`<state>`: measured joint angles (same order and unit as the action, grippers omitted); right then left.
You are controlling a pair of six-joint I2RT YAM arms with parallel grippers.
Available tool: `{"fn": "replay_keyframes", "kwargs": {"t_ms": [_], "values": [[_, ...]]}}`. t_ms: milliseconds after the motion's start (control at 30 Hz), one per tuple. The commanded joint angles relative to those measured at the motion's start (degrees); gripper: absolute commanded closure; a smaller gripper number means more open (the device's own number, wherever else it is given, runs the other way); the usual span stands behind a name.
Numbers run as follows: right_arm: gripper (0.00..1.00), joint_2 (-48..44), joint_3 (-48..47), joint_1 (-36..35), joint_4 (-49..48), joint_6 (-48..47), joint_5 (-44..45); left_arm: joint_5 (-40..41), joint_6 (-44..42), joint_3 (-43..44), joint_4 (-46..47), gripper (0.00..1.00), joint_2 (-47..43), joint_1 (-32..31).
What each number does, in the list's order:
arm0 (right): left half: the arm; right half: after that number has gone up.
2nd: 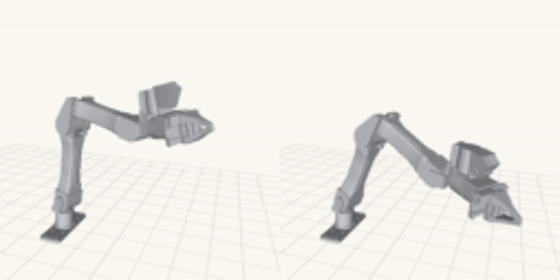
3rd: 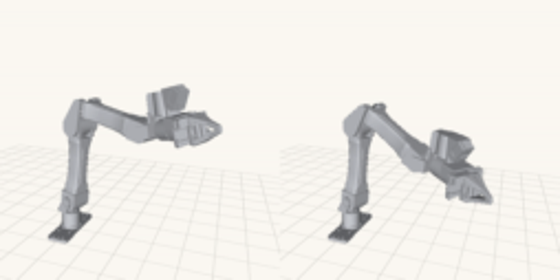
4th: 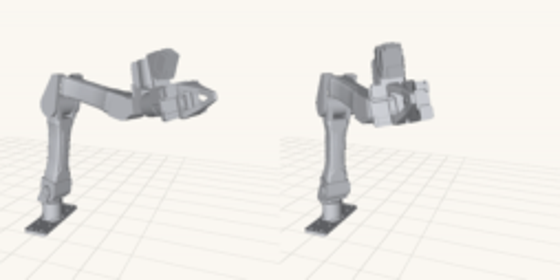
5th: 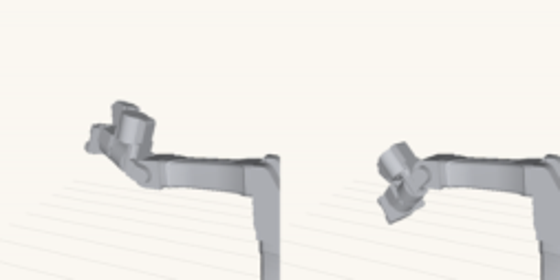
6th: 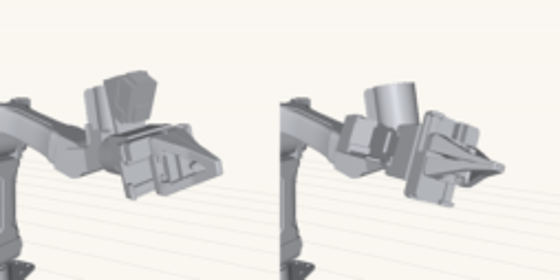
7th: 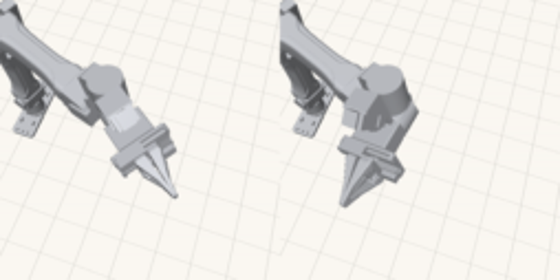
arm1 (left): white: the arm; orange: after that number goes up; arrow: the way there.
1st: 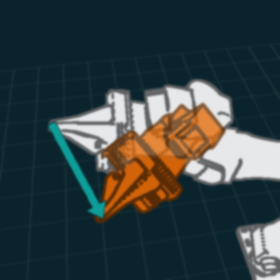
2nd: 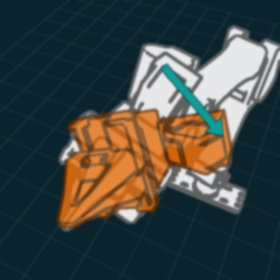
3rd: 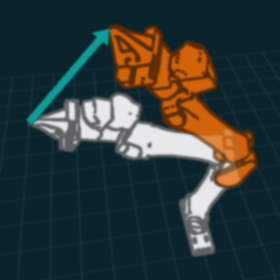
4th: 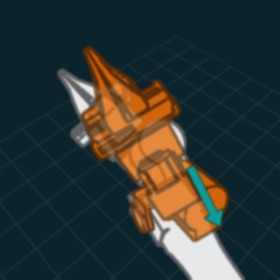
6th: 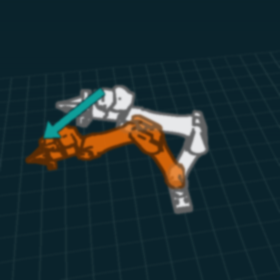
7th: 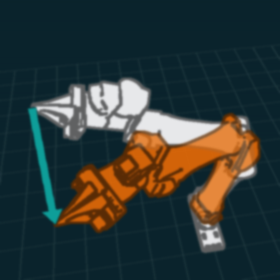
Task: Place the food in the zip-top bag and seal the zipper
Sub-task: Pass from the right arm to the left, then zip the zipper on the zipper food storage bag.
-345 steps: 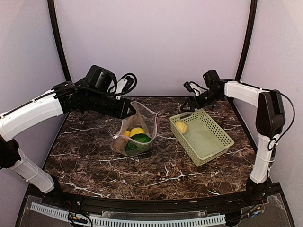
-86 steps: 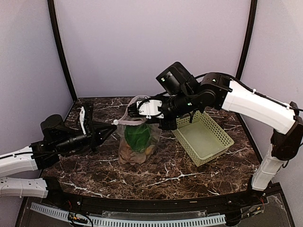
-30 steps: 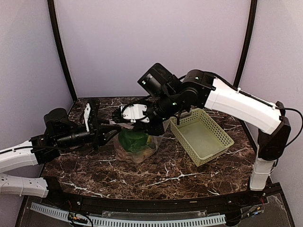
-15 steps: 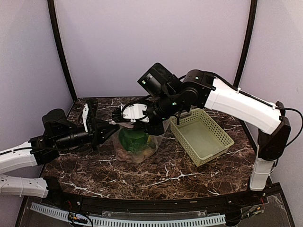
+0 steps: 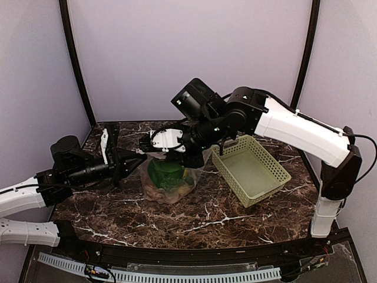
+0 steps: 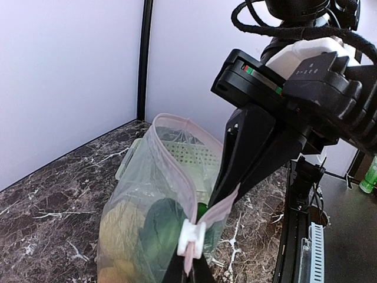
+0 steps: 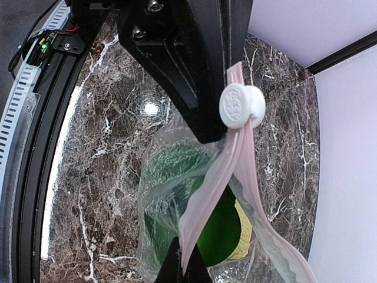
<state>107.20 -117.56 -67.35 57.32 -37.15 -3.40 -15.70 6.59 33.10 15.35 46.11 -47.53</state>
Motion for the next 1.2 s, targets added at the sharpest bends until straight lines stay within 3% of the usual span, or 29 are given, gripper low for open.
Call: {"fn": "replay_keyframes", "kwargs": {"t_ms": [0, 133, 233, 600, 967, 1167], "values": [[0.94, 0.0, -0.4, -0.4, -2.1, 0.3, 0.7, -2.0, -0.1, -0.2, 2.1, 0.99, 0.4, -0.2], [0.63, -2.2, -1.1, -0.3, -2.7, 1.0, -0.5, -2.7, 0.1, 0.7, 1.3, 0.99, 1.3, -0.2], [0.55, -3.3, -3.5, -0.3, -3.3, 2.5, -4.0, -3.2, 0.3, 2.0, 0.2, 0.99, 1.6, -0.2], [0.55, 1.3, -10.1, -0.3, -2.1, 2.7, -8.5, -3.8, -1.2, 5.4, -4.3, 0.99, 2.9, -1.2], [0.63, 5.5, -12.3, -0.3, -1.2, 3.5, -10.3, -3.9, -3.5, 5.3, -5.0, 0.99, 2.2, -1.7], [0.79, 5.7, -11.9, -0.3, -1.3, 3.7, -10.2, -3.6, -3.9, 4.8, -4.8, 0.99, 1.4, -1.8]]}}
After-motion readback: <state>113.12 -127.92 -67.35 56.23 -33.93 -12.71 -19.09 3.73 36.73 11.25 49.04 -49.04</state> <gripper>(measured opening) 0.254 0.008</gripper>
